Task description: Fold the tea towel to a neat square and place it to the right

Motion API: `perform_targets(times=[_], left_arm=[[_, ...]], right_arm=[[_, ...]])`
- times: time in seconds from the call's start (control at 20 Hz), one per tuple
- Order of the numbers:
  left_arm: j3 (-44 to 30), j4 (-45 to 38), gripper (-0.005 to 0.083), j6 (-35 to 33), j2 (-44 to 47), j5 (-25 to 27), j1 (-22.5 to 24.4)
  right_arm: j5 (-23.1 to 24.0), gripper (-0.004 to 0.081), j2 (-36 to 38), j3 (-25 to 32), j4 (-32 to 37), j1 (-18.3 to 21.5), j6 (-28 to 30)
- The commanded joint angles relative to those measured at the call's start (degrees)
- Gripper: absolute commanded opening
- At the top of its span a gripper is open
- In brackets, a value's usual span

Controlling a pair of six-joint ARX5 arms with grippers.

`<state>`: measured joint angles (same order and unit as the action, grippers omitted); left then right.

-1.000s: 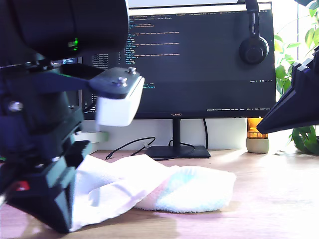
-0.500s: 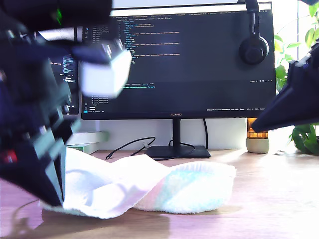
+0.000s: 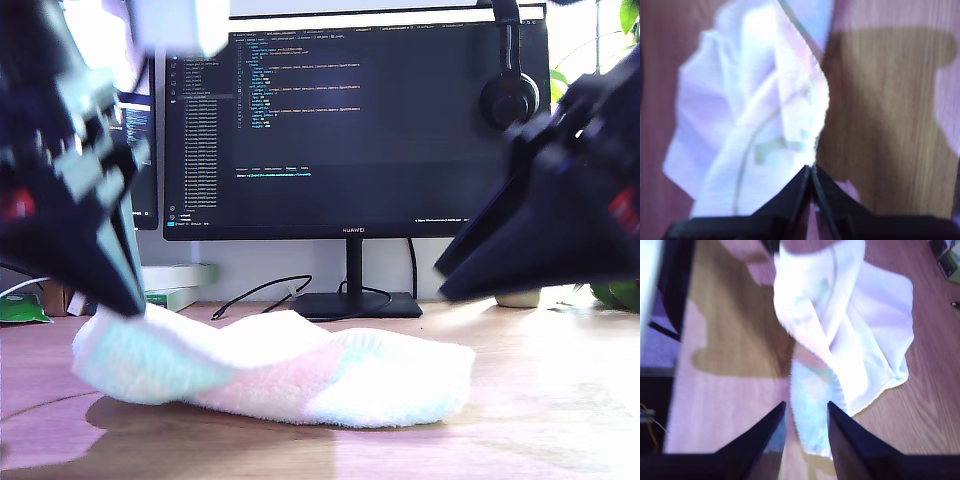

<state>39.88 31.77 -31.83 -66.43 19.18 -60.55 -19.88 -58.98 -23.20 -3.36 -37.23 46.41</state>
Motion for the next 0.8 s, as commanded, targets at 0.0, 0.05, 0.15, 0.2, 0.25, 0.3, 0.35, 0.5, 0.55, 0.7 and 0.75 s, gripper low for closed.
perform_targets(times=[0.0, 0.05, 0.15, 0.2, 0.25, 0.3, 0.35, 0.5, 0.55, 0.7, 0.75], left_arm=[[0.7, 0.0, -0.0024, -0.2, 0.6, 0.0, 0.5], [0.7, 0.0, -0.0024, -0.2, 0.6, 0.0, 0.7], [0.7, 0.0, -0.0024, -0.2, 0.6, 0.0, 0.8], [0.7, 0.0, -0.0024, -0.1, 0.6, 0.0, 0.8], [0.7, 0.2, -0.0024, -0.2, 0.6, 0.0, 0.8], [0.7, 0.9, -0.0024, -0.1, 0.6, 0.0, 0.8], [0.7, 1.8, -0.0024, -0.1, 0.6, 0.0, 0.8], [0.7, 3.1, -0.0024, -0.1, 0.6, 0.0, 0.8], [0.7, 3.2, -0.0024, -0.1, 0.6, 0.0, 0.8], [0.7, 3.1, -0.0024, -0.1, 0.6, 0.0, 0.8], [0.7, 3.2, -0.0024, -0.1, 0.6, 0.0, 0.8]], right_arm=[[1.4, 0.0230, -3.1, -0.6, 3.3, -0.2, 0.1], [2.0, 0.0230, -4.9, -0.7, 4.8, -0.2, 0.1], [2.2, 0.0230, -8.0, -1.5, 6.8, -0.2, -0.5], [2.3, 0.0230, -9.6, -2.3, 6.8, -0.2, -2.0], [2.3, 0.0230, -11.1, -3.4, 6.8, -0.2, -3.9], [2.2, 0.0230, -12.4, -5.0, 6.7, 0.3, -6.3], [1.6, 0.0230, -13.9, -6.5, 6.7, 0.8, -8.6], [-2.1, 0.0230, -18.5, -12.6, 2.4, 2.3, -12.0], [-3.1, 0.0230, -20.3, -14.9, -0.5, 3.0, -12.0], [-9.7, 0.0230, -25.0, -21.4, -11.1, 4.6, -11.8], [-12.1, 0.0230, -25.7, -22.9, -14.0, 5.0, -11.9]])
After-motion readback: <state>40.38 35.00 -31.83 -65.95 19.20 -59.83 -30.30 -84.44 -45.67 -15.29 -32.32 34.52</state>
